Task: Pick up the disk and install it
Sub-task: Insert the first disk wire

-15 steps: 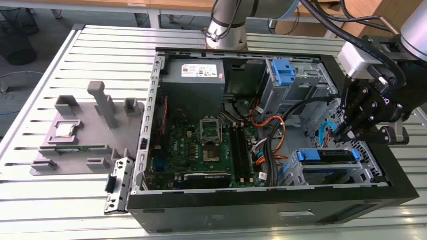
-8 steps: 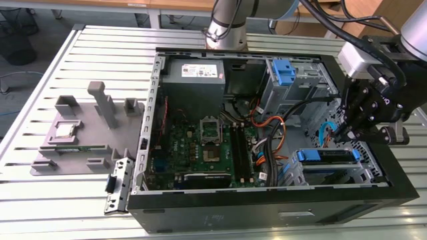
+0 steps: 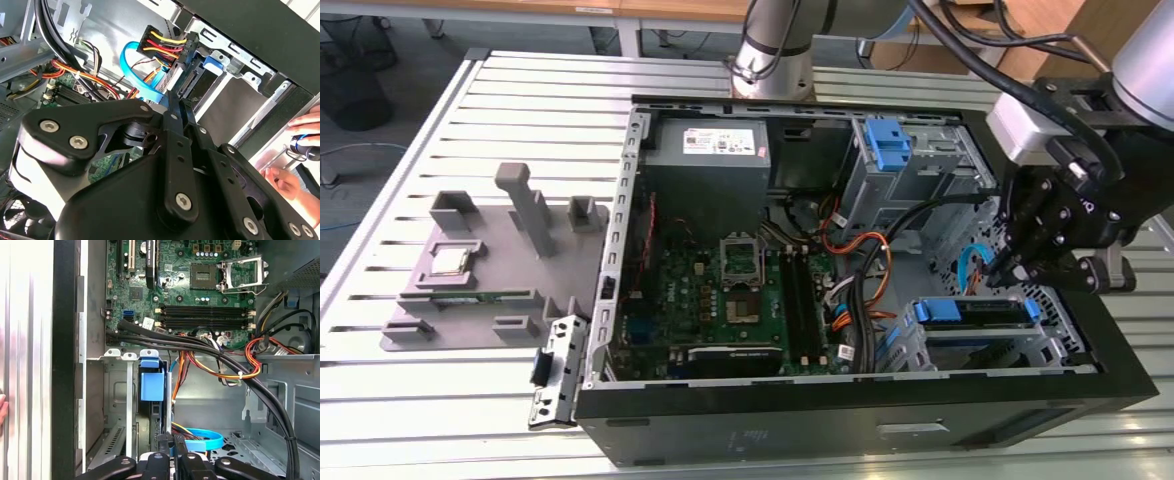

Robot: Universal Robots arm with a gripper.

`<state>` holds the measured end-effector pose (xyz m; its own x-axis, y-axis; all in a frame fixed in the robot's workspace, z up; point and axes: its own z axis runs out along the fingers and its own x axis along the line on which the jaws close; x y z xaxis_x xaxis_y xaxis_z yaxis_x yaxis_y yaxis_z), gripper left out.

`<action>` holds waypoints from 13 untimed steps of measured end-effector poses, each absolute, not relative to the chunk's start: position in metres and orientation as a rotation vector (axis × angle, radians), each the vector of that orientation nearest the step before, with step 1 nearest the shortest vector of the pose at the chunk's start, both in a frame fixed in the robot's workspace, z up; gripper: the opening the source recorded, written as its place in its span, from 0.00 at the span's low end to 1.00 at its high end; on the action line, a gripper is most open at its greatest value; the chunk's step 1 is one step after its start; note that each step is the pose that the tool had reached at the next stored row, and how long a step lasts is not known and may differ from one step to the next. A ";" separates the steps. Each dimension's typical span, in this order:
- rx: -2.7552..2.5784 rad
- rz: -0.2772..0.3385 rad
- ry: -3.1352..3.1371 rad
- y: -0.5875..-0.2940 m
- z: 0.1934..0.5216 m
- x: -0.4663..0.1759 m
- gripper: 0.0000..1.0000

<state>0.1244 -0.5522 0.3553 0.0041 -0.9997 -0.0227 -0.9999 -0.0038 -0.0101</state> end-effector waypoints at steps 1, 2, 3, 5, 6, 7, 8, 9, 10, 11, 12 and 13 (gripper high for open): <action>-2.210 0.014 2.200 -0.552 0.355 0.124 0.16; -2.210 0.013 2.199 -0.552 0.355 0.124 0.16; -2.210 0.011 2.197 -0.552 0.355 0.123 0.16; -2.209 0.004 2.192 -0.552 0.355 0.122 0.16; -2.207 0.000 2.190 -0.553 0.355 0.121 0.16; -2.206 -0.006 2.186 -0.553 0.355 0.120 0.16; -2.205 -0.011 2.183 -0.553 0.355 0.120 0.16; -2.203 -0.016 2.180 -0.554 0.354 0.119 0.16; -2.201 -0.022 2.176 -0.555 0.354 0.118 0.16; -2.199 -0.028 2.173 -0.555 0.354 0.118 0.16; -2.198 -0.033 2.169 -0.556 0.353 0.117 0.16; -2.197 -0.036 2.167 -0.556 0.353 0.117 0.16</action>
<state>0.1166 -0.5562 0.3528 0.0144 -0.9996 -0.0225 -0.9983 -0.0131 -0.0563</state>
